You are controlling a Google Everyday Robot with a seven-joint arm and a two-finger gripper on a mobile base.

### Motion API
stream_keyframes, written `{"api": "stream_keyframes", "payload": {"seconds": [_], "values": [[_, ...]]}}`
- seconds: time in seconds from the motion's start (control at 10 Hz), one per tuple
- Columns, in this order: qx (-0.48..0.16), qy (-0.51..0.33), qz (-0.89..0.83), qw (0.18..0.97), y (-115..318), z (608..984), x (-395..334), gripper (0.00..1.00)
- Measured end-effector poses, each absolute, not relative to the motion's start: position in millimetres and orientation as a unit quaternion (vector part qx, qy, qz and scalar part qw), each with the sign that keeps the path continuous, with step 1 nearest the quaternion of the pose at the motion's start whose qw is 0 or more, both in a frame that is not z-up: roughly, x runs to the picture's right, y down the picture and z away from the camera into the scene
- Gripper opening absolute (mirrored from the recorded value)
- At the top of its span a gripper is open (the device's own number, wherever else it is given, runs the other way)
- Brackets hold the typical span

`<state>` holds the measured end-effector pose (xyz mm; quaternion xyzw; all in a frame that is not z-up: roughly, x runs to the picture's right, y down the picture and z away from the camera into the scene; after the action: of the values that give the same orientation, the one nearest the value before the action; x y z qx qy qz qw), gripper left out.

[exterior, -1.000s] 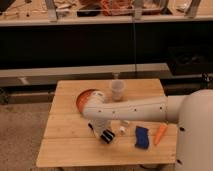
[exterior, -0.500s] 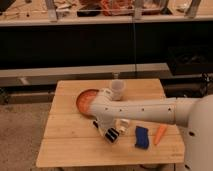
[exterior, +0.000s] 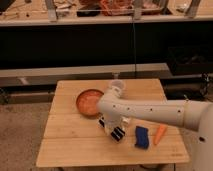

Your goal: Place the eraser on the white sponge

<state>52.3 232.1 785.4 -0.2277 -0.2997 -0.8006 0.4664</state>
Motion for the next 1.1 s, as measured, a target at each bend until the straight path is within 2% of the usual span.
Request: {"api": "stream_keyframes", "payload": {"seconds": [1.1], "values": [[-0.243, -0.315, -0.769, 0.5, 235.5, 780.4, 122.2, 0.05]]}}
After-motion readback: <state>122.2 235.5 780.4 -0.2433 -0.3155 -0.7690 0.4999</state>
